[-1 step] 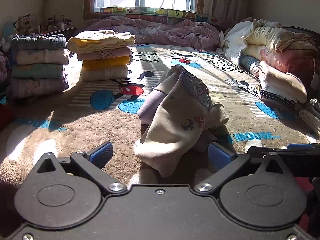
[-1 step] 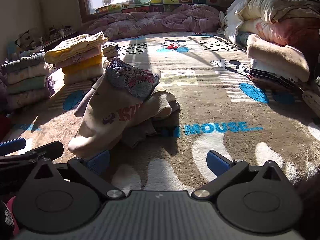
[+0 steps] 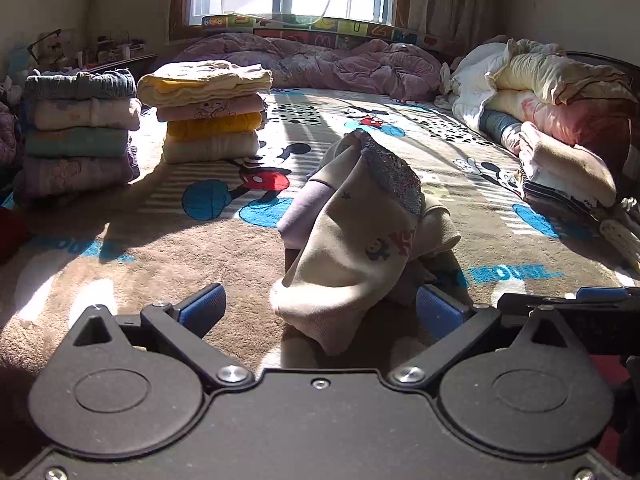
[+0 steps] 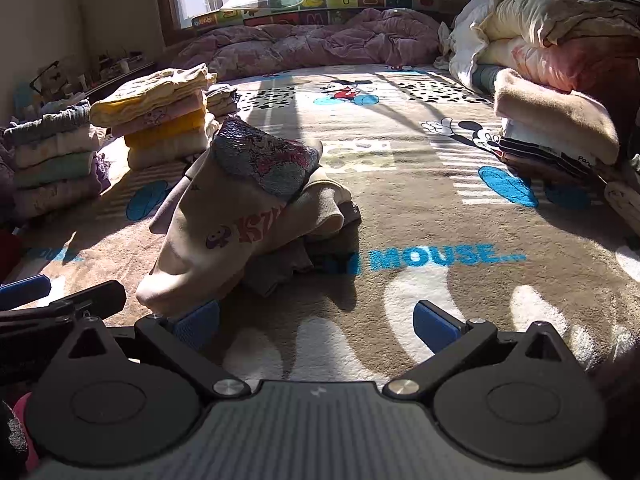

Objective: Fold clothes

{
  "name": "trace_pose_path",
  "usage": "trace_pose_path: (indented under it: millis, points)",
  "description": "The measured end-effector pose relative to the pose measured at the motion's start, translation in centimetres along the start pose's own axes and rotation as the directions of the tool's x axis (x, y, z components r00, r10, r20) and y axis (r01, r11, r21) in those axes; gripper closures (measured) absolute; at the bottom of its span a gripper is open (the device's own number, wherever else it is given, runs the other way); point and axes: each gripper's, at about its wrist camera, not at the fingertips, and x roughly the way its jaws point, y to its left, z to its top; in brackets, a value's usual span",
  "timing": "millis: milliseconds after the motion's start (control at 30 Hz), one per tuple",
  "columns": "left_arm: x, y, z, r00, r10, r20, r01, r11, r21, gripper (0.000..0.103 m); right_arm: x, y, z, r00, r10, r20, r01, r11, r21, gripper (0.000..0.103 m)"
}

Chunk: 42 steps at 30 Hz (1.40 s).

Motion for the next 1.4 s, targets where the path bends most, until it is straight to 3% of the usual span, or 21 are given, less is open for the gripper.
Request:
trace_pose_path:
  millis: [1400]
  points:
    - [-1.3, -0.1, 0.1, 1.000, -0.016, -0.017, 0.016, 1.000, 0.014, 0.000, -1.9, 0.4, 0.1, 0.999, -0.023, 0.026, 0.023, 1.000, -0.014, 0.001]
